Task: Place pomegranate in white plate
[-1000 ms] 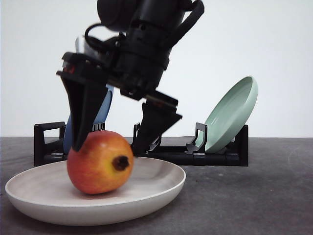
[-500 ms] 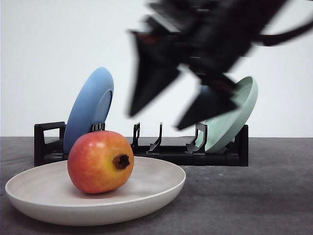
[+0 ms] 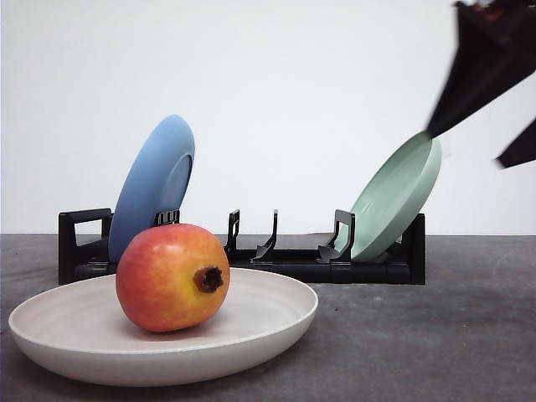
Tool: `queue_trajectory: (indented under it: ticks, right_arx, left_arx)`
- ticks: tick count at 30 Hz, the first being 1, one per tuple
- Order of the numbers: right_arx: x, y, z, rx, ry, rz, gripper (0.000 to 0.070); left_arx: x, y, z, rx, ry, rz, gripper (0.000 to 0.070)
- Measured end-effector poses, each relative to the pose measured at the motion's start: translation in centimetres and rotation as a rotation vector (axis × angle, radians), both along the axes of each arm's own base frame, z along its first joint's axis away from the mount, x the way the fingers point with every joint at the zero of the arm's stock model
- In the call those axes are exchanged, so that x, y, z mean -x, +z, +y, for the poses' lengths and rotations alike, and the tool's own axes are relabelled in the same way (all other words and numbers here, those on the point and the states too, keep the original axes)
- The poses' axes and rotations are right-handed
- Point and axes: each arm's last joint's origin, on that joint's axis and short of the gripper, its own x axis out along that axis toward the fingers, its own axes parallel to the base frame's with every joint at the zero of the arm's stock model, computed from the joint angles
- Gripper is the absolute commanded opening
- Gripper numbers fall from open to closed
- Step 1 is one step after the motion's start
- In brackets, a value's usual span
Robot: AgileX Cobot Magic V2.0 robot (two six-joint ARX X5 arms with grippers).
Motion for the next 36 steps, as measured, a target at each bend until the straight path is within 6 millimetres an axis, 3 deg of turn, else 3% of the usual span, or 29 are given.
queue_trajectory:
  ticks: [8,9,12,13,36]
  right_arx:
    - [-0.3,0.2,-1.5,-0.009,-0.071,-0.010,0.0599]
    - [-0.3,0.2,-1.5,-0.009,-0.070,-0.010,0.0552]
    - [-0.3,0.2,-1.5,-0.008,-0.069,-0.010,0.0039]
    - [-0.3,0.2,-1.5,-0.006,-0.067,-0.011,0.0010]
    - [-0.3,0.2,-1.5,0.013,-0.055,-0.027,0.0017]
  left_arx:
    - [0.0,0.0,0.0,0.000,0.000,0.000,0.0350]
    - [0.0,0.0,0.0,0.000,0.000,0.000,0.0337]
    - [0.0,0.0,0.0,-0.004,-0.002,-0.001,0.0045]
    - [0.0,0.0,0.0,-0.004,-0.002,-0.001,0.0013]
    - [0.0,0.0,0.0,-0.004,-0.003,-0.002,0.0000]
